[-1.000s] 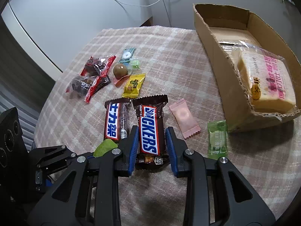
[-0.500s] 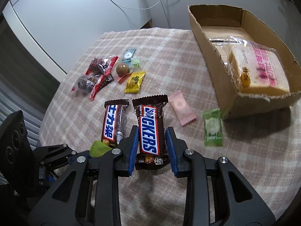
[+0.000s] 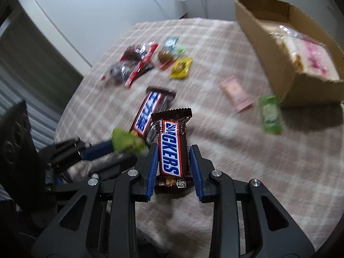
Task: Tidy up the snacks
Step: 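Grasp the green-wrapped candy with the left tool while the right tool holds the Snickers, then carry both snacks over the box and open both tools to drop them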
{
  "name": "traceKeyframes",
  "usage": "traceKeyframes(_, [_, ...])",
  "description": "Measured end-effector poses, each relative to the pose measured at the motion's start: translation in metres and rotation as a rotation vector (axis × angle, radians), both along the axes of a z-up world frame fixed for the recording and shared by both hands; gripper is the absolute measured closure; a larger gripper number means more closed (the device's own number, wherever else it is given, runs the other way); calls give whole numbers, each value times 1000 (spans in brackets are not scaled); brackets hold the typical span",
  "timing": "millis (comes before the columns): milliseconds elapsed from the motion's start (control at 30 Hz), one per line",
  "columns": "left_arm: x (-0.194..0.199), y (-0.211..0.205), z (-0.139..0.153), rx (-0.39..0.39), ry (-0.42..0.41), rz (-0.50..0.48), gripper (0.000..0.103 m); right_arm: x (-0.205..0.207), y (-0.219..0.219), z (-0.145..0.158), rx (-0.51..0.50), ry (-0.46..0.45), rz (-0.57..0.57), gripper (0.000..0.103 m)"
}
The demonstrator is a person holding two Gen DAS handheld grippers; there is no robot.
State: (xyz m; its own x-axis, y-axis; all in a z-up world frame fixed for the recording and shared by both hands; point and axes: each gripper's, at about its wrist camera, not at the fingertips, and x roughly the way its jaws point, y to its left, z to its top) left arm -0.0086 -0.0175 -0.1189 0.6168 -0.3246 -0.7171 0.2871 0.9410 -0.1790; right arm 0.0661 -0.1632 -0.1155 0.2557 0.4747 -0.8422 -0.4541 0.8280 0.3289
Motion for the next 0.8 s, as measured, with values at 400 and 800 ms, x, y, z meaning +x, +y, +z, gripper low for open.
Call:
traceKeyframes(400, [0, -13, -2, 21, -33, -40, 87, -6, 2, -5, -2, 2, -12, 73])
traceKeyframes(800, [11, -10, -3, -55, 0, -48, 82, -5, -6, -1, 27, 5, -24, 73])
